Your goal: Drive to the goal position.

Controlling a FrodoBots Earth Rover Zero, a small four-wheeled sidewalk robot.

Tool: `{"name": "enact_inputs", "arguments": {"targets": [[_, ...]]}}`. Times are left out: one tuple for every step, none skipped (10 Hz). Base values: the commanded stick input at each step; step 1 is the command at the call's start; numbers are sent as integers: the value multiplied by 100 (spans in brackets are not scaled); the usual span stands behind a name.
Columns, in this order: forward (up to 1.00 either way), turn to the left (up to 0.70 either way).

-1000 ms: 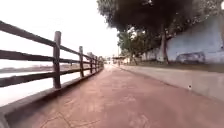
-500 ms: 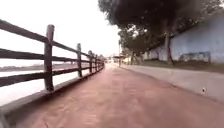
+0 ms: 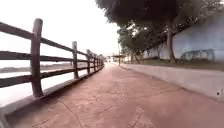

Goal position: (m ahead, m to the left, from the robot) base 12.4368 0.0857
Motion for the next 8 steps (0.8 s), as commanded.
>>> {"name": "enact_inputs", "arguments": {"targets": [[70, 0], [70, 0], [70, 0], [70, 0], [70, 0], [70, 31], [70, 9], [70, 1]]}}
